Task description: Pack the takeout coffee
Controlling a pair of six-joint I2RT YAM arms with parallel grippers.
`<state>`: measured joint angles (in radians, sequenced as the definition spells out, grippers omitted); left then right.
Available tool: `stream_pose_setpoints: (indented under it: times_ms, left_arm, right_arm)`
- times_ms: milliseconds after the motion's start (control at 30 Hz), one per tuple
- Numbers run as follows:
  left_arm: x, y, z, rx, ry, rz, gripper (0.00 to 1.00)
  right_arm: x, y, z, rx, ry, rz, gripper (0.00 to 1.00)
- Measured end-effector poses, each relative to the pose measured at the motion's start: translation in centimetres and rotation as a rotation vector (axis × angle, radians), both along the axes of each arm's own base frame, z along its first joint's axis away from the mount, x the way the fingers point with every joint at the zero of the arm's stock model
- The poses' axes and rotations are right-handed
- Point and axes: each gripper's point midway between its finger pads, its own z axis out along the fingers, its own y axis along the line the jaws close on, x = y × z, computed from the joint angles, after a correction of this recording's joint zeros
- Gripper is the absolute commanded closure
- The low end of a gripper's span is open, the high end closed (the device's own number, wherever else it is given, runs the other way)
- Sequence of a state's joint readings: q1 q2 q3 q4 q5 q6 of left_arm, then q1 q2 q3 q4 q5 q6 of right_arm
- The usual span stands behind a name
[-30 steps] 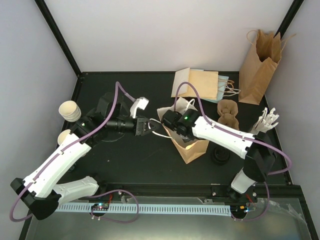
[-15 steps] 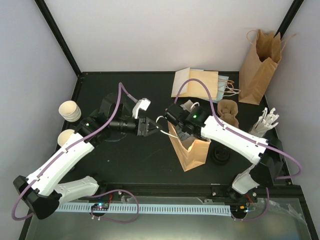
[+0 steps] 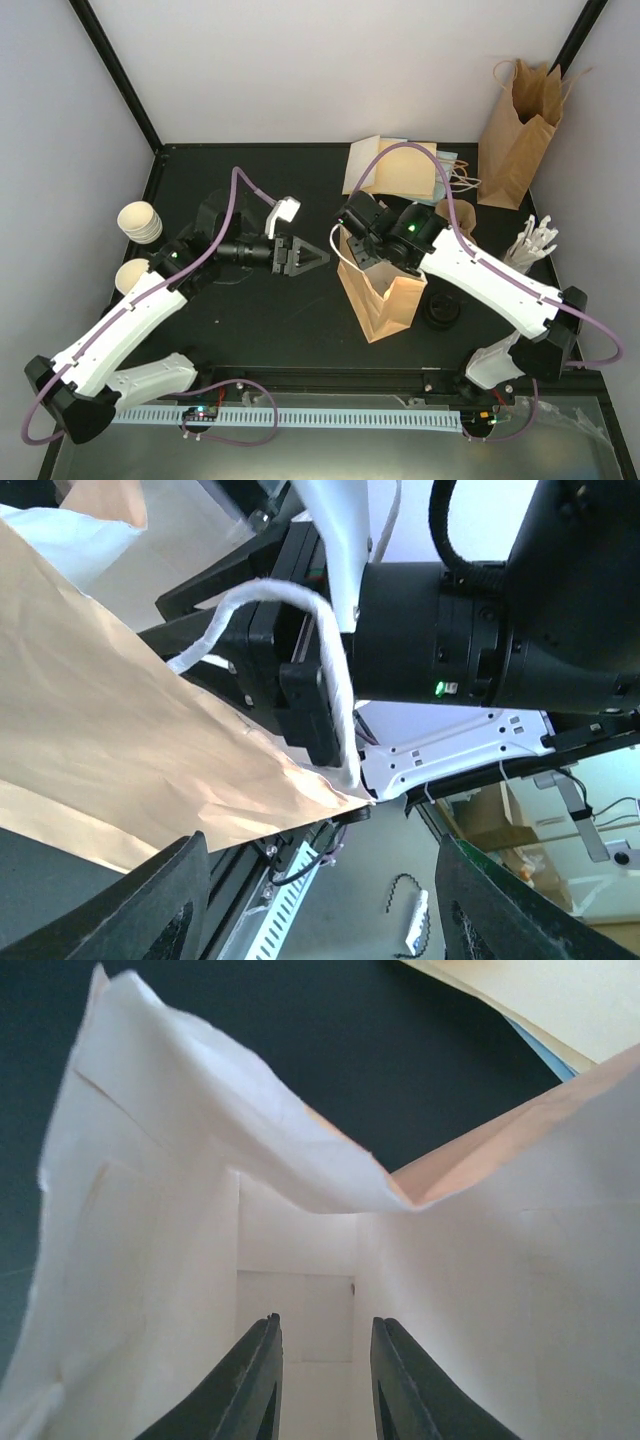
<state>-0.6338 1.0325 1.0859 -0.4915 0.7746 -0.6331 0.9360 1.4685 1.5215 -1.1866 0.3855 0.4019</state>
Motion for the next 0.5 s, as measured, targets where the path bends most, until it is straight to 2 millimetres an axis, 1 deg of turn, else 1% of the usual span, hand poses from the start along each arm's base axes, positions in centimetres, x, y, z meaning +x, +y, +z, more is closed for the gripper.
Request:
stream_pose_setpoints:
  times_ms: [133,267,333,400,500]
  left_arm:
    - [-0.7,-0.1,0.3,-0.025,-0.003,-0.005,0.33]
    - [-2.5,-1.3,1.3,-0.051,-0.03,-0.033,0.3]
    - [-3.1,-1.7,1.8,-0.063,-0.048,-0.02,0.28]
    - [-3.0,-1.6,2.0,-0.071,-0.061,0.014,0.26]
    - [-2.2,-1.6,2.1,-0.073,-0.079,0.08,0.27]
  right_arm:
    - [0.0,0.1,1.0,0.026,-0.017,0.001,0.71]
    - [0.1,0.3,2.5,0.063,-0.044,0.001,0.71]
    - [0.2,0.3,3.3,0.081,-0.058,0.001,0.71]
    - [0.3,0.4,3.9,0.094,-0.067,0.001,0.71]
    - [0.3,0.4,4.1,0.098,-0.07,0.001,0.71]
